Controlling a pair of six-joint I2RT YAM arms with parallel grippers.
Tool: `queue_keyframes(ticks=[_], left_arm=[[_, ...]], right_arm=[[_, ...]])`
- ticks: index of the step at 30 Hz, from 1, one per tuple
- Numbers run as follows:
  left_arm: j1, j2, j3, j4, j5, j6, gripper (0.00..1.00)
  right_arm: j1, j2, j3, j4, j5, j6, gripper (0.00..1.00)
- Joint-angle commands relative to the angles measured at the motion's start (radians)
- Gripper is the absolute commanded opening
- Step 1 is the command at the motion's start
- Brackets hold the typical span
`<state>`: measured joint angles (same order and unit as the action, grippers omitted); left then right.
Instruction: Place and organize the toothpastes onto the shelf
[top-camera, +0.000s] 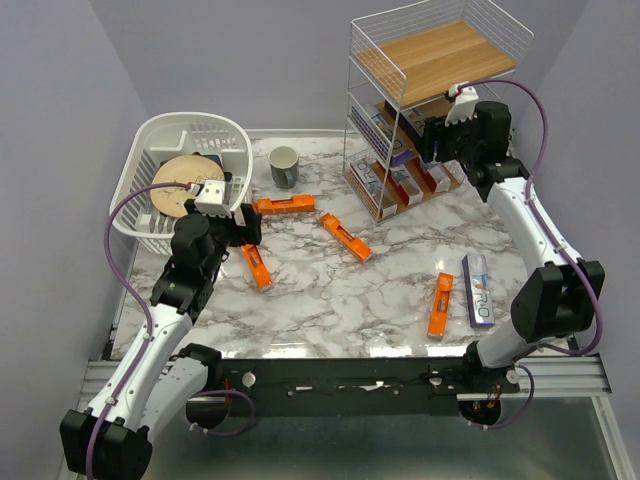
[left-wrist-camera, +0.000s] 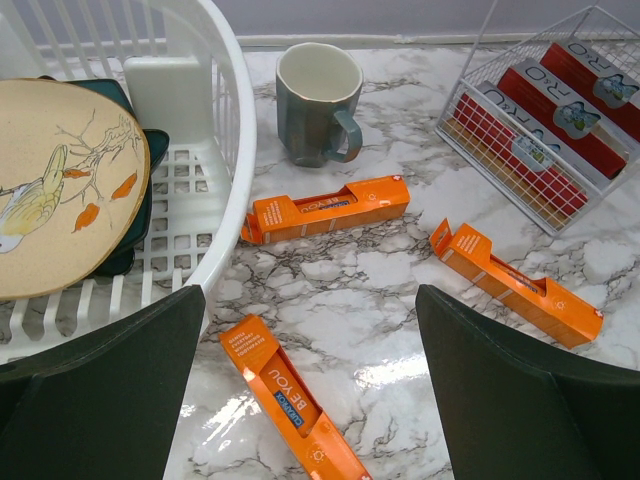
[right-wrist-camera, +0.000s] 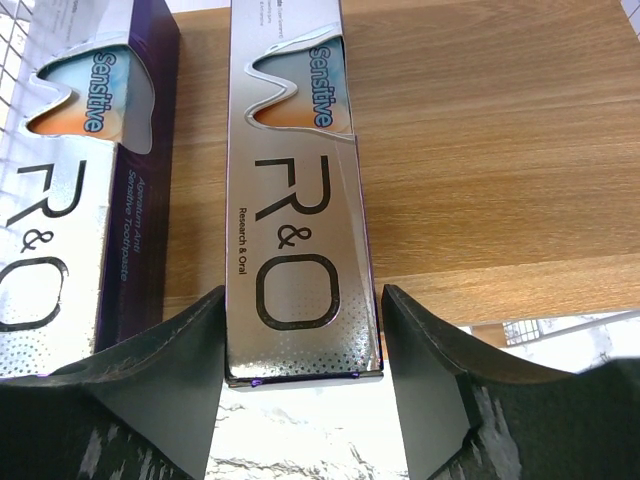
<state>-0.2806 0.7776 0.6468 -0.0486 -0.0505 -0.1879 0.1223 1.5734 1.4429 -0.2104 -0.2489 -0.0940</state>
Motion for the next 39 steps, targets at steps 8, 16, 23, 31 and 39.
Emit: queue_keyframes(ticks=[8,16,23,31,39], left_arm=[[0.004,-0.015,0.024,0.0,0.017,0.008,0.99],[0.004,-0.014,0.025,0.0,0.018,0.01,0.99],[0.004,-0.017,0.025,-0.004,0.021,0.01,0.99],[0.004,-0.023,0.027,-0.004,0.026,0.01,0.99],[0.004,-0.049,0.027,-0.004,0.034,0.002,0.99]], right_arm=[[-0.007,-0.003,0.005,0.092,-0.009,0.043,0.58],[-0.006,0.016,0.005,0.144,-0.033,0.051,0.57],[-0.007,0.049,-0.006,0.144,-0.026,0.034,0.58],[-0.006,0.001,-0.055,0.143,-0.01,0.04,0.7],[-0.007,-0.119,-0.073,0.083,0.04,0.062,0.82]])
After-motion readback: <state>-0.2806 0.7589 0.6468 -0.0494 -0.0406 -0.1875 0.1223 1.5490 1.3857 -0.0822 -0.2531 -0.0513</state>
